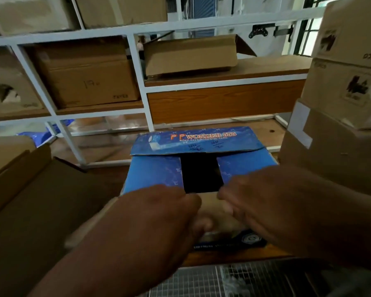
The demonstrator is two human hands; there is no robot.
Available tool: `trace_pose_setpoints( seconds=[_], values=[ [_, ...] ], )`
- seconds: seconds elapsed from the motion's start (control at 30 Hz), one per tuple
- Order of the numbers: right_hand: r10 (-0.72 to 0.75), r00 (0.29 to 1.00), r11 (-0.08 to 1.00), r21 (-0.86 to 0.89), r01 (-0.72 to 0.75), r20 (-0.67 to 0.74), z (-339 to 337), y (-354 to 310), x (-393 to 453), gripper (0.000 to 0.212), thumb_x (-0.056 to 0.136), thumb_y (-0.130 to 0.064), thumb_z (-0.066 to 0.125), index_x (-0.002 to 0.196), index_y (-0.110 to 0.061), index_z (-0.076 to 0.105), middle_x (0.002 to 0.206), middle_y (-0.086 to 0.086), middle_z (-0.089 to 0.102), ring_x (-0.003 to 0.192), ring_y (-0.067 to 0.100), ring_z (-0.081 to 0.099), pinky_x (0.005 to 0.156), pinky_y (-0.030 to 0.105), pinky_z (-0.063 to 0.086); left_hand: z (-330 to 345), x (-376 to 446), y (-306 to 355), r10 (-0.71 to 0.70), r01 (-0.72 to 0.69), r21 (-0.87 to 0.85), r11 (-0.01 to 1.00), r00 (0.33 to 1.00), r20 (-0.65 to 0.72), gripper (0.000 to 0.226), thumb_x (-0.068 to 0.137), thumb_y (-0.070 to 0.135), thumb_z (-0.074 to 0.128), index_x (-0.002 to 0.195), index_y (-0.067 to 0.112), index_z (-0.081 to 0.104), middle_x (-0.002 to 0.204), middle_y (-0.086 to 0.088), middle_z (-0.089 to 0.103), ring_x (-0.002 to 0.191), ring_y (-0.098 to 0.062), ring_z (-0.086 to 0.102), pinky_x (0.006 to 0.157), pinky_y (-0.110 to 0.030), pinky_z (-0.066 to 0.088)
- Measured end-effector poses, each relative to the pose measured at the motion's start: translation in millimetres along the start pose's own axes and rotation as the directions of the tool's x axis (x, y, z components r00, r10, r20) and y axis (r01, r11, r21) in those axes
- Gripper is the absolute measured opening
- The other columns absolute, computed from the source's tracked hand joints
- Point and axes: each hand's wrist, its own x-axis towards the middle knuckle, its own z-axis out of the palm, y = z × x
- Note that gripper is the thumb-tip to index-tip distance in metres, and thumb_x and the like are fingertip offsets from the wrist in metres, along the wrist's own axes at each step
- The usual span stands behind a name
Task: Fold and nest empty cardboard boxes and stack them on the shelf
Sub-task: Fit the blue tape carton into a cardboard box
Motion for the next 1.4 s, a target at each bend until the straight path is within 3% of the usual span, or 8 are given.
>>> trace_pose_setpoints(
  seconds=[0.07,0.2,0.3,0.5,0.7,0.87,1.2,1.4],
  values=[
    [-0.003,0.997,0.999,0.049,-0.001,0.081,35,-5,-8,0.043,0.108,-0.063,0.023,0.128,-0.042,0.054,0.123,-0.015,0.061,0.105,0.008,0.062,0.088,0.036,0.055,21,-4,3,0.023,-0.009,-0.095,0.995,0.990,0.140,0.055,0.098,0.074,0.023,0.118,0.041,0.061,0.114,0.017,0.060,0.105,-0.007,0.060,0.086,-0.033,0.053],
    [0.136,0.990,0.991,-0.026,-0.135,0.042,95,5,0,0.069,0.096,-0.060,0.064,0.156,-0.035,0.044,0.157,0.003,0.055,0.138,0.025,0.060,0.110,0.044,0.054,78,8,-13,0.051,-0.051,-0.003,0.999,0.995,0.084,0.039,0.096,0.054,0.048,0.126,0.034,0.061,0.132,0.010,0.058,0.112,-0.017,0.057,0.090,-0.038,0.057],
    [0.216,0.976,0.969,0.120,-0.214,-0.011,102,11,22,0.067,0.103,-0.052,0.062,0.158,-0.043,0.026,0.146,-0.007,0.057,0.126,0.014,0.059,0.107,0.038,0.051,90,24,-23,-0.012,0.012,0.042,0.999,1.000,-0.002,0.037,0.088,0.049,0.059,0.120,0.030,0.056,0.119,0.006,0.053,0.106,-0.018,0.051,0.084,-0.035,0.050],
    [0.346,0.932,0.881,0.304,-0.362,0.106,86,33,61,0.036,0.110,-0.063,0.037,0.105,-0.034,0.058,0.091,-0.008,0.063,0.083,0.010,0.060,0.077,0.040,0.054,90,87,-58,-0.141,0.138,0.041,0.990,0.989,0.056,0.034,0.103,0.059,0.047,0.112,0.028,0.060,0.110,0.005,0.058,0.103,-0.016,0.055,0.086,-0.035,0.048],
    [0.413,0.895,0.885,0.157,-0.438,0.167,91,79,123,0.041,0.108,-0.054,0.050,0.130,-0.022,0.061,0.129,0.007,0.059,0.116,0.029,0.060,0.095,0.048,0.054,97,149,-96,-0.225,0.179,0.216,0.960,0.951,0.212,0.040,0.104,0.049,0.057,0.131,0.020,0.064,0.127,-0.008,0.061,0.118,-0.028,0.061,0.094,-0.044,0.054],
    [0.508,0.855,0.859,0.138,-0.494,-0.102,93,94,150,0.058,0.103,-0.049,0.056,0.156,-0.028,0.042,0.178,0.011,0.011,0.162,0.038,0.017,0.123,0.063,0.035,104,184,-121,-0.212,0.204,0.167,0.965,0.977,0.034,0.042,0.099,0.044,0.064,0.134,0.022,0.060,0.133,-0.010,0.057,0.125,-0.033,0.057,0.099,-0.052,0.056],
    [0.617,0.731,0.731,0.133,-0.670,0.292,142,184,193,0.097,0.100,-0.061,0.059,0.172,-0.034,0.000,0.181,-0.001,-0.014,0.165,0.039,-0.011,0.124,0.077,0.006,150,237,-180,-0.372,0.357,0.106,0.928,0.896,0.244,0.094,0.090,0.056,0.072,0.166,0.033,0.022,0.172,-0.004,0.016,0.158,-0.034,0.018,0.116,-0.072,0.033],
    [0.583,0.773,0.750,0.200,-0.630,0.248,137,187,187,0.093,0.100,-0.059,0.063,0.171,-0.024,0.015,0.178,0.004,0.013,0.161,0.042,0.012,0.124,0.066,0.022,154,238,-186,-0.375,0.377,0.038,0.925,0.896,0.236,0.098,0.084,0.042,0.077,0.164,0.036,0.022,0.170,-0.008,0.027,0.156,-0.037,0.022,0.115,-0.070,0.039]
  ],
)
